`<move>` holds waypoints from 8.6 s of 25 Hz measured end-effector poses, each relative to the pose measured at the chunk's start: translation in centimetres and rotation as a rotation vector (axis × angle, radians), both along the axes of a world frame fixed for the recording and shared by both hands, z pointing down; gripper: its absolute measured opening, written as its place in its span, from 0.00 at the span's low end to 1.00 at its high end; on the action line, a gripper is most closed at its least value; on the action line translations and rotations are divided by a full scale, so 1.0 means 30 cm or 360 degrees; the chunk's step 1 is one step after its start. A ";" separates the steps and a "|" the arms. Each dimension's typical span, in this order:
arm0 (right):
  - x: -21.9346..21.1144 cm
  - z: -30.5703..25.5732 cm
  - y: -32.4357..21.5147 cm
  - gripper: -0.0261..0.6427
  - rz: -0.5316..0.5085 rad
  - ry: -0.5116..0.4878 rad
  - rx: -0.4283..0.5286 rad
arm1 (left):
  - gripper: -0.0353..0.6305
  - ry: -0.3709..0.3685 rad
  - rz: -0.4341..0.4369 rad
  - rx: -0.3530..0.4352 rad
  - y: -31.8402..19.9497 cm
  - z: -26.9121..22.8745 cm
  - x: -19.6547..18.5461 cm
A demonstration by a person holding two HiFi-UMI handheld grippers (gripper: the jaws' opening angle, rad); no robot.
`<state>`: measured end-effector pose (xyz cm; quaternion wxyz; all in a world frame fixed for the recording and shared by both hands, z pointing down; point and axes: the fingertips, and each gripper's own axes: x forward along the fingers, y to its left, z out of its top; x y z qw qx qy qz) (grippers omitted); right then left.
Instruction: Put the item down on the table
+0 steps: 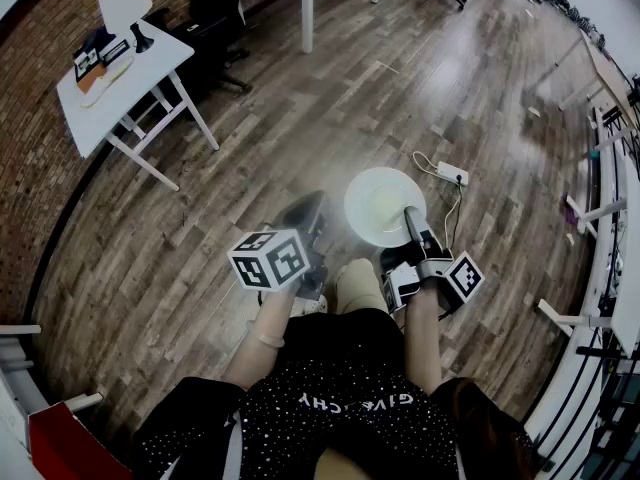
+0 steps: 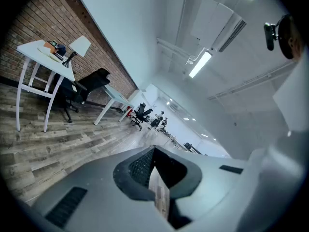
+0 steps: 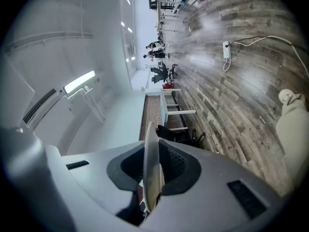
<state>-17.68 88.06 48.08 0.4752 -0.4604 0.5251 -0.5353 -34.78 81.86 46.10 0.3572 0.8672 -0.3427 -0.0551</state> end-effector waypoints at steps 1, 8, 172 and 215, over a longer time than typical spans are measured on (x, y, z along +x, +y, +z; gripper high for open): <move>0.002 0.008 0.004 0.11 0.0004 -0.0007 0.0007 | 0.07 -0.0005 0.0002 0.0007 0.005 0.006 0.000; 0.057 0.077 -0.085 0.11 -0.0005 -0.0030 0.0026 | 0.07 -0.0019 0.0001 0.0041 -0.073 0.058 0.059; 1.727 -0.015 -4.362 0.11 -0.0208 -0.0151 -0.0045 | 0.07 -0.0073 -0.0278 -0.0047 -4.310 -0.025 1.667; 1.694 -0.038 -6.092 0.11 -0.0405 -0.0003 -0.0153 | 0.07 -0.0101 -0.0416 -0.0104 -5.923 -0.032 1.673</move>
